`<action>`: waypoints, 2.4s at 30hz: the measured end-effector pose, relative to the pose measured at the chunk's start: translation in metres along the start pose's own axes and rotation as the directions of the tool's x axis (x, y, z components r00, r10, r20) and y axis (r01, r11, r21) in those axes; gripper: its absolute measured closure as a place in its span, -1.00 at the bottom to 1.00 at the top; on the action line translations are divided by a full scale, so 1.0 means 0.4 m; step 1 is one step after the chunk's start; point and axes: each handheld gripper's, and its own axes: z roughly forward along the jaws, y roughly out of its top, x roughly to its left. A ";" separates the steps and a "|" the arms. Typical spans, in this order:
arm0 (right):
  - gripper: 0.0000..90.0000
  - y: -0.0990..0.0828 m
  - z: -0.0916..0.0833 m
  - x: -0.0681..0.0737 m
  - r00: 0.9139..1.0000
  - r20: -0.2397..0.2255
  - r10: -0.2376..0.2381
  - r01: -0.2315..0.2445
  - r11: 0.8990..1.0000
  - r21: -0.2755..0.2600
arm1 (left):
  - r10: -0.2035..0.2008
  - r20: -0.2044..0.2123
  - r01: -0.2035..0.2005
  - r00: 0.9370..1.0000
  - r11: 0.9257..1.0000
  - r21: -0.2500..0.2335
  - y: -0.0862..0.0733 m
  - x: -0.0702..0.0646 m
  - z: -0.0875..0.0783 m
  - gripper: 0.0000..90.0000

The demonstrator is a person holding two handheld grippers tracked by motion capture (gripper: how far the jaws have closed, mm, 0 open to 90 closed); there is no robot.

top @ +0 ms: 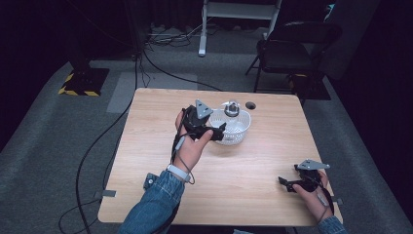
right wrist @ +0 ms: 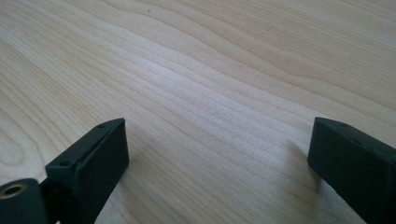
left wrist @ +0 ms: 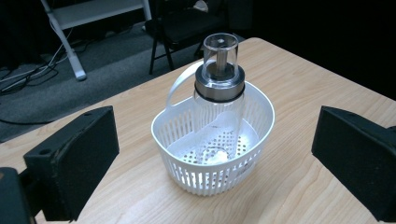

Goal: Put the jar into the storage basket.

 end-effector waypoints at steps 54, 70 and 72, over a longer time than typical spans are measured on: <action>-0.89 0.000 0.000 0.000 1.000 0.000 0.000 0.000 1.000 0.000 | -0.054 -0.083 0.058 0.995 0.997 0.043 -0.200 0.111 -0.178 -1.00; -0.89 0.000 0.000 0.000 1.000 0.000 0.000 0.000 1.000 0.000 | -0.092 -0.118 0.103 0.989 0.991 0.089 -0.300 0.146 -0.208 -0.99; -0.89 0.000 0.000 0.000 1.000 0.000 0.000 0.000 1.000 0.000 | -0.097 -0.121 0.109 0.988 0.990 0.094 -0.313 0.147 -0.209 -0.99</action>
